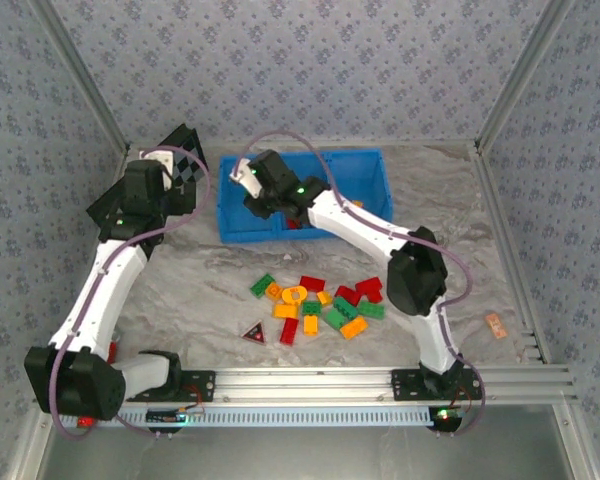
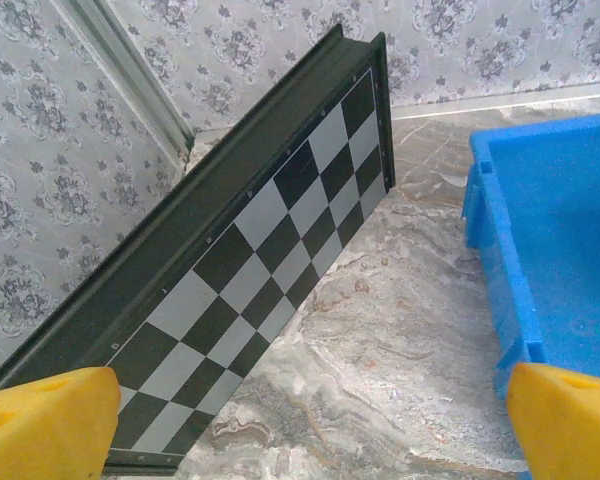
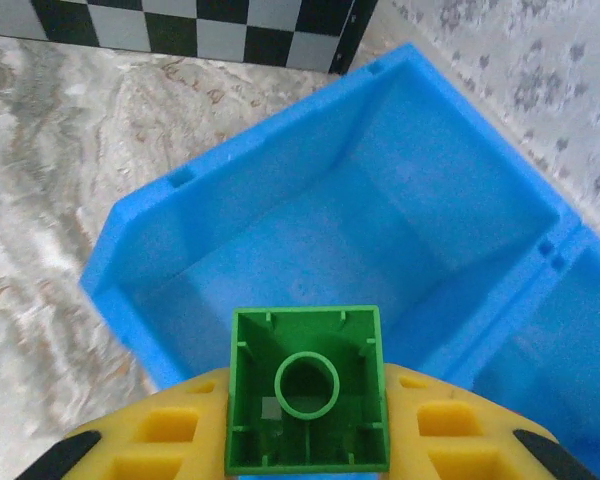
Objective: Sort the legos into containers by color
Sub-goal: Place the lego in the container.
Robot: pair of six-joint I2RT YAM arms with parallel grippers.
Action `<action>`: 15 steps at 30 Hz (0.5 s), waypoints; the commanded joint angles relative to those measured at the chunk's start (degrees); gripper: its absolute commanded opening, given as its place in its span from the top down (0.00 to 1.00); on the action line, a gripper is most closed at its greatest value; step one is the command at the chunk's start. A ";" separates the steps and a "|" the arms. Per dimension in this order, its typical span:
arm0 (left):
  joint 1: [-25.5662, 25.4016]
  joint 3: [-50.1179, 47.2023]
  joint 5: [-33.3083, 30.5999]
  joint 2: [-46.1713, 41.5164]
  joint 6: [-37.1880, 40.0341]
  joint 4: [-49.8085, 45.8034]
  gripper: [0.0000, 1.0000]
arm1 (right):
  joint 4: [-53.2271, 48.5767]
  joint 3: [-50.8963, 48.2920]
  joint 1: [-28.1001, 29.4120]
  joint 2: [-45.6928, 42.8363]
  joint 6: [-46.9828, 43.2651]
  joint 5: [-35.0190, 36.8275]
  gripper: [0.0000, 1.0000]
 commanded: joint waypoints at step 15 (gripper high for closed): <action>0.30 2.09 -0.54 -6.13 -5.62 -9.74 0.01 | -2.29 13.93 4.45 19.32 -7.09 10.52 0.68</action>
